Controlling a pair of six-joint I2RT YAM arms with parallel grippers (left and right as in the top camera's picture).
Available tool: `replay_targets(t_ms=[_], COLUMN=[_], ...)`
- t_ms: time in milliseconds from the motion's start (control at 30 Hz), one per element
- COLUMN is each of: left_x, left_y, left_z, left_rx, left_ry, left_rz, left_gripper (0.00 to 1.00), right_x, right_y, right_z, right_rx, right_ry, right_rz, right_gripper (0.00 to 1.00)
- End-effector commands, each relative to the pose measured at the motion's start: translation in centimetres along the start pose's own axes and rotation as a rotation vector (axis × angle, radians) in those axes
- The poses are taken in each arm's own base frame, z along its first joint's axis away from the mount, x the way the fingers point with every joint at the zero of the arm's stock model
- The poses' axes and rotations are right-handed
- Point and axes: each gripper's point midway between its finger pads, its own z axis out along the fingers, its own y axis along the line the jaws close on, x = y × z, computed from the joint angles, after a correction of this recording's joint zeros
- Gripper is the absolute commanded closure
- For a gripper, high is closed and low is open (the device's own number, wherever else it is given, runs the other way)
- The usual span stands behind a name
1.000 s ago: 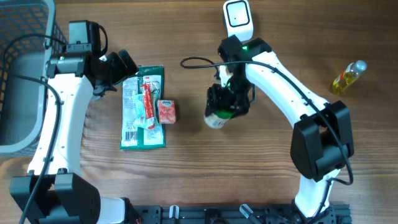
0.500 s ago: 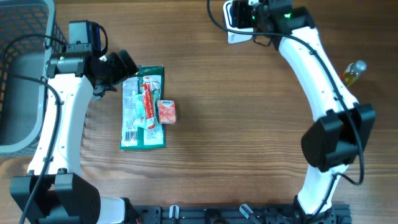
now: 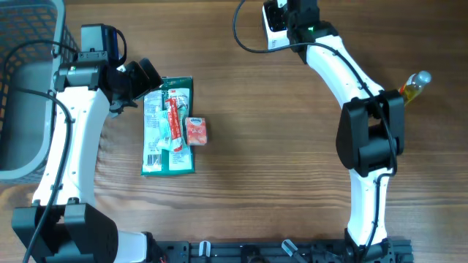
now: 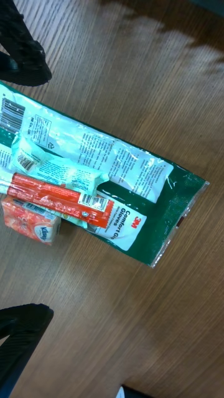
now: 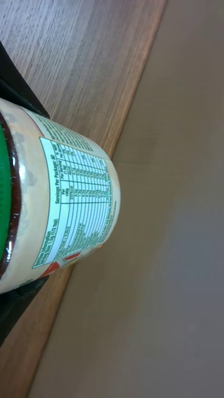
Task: Scan the item barcode
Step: 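Hold the jar label up in front of the white scanner, then carry the jar right and set it down beside the soap bottle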
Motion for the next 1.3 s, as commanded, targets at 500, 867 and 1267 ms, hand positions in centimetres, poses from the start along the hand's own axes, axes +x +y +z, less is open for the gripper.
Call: replay_targets(t_ms=[500,867,1267], left_x=[-0.2,-0.2,-0.2], left_y=[0.1,0.1,0.1], left_z=[-0.1,-0.1,-0.1], left_rx=[0.001,0.001,0.001], left_ry=[-0.004,-0.004,-0.004], left_rz=[0.015,0.015,0.015], left_gripper=[0.00,0.00,0.00], right_x=[0.3,-13.3,10.7], right_y=[-2.4,-8.6,-1.5], right_z=[2.6,-22.9,-29.2], right_rx=[0.076,0.170,0.017], right_ry=[-0.081,-0.176,0.768], right_rz=[-0.017,0.066,0.407], right_gripper=[0.69,0.79,0.71])
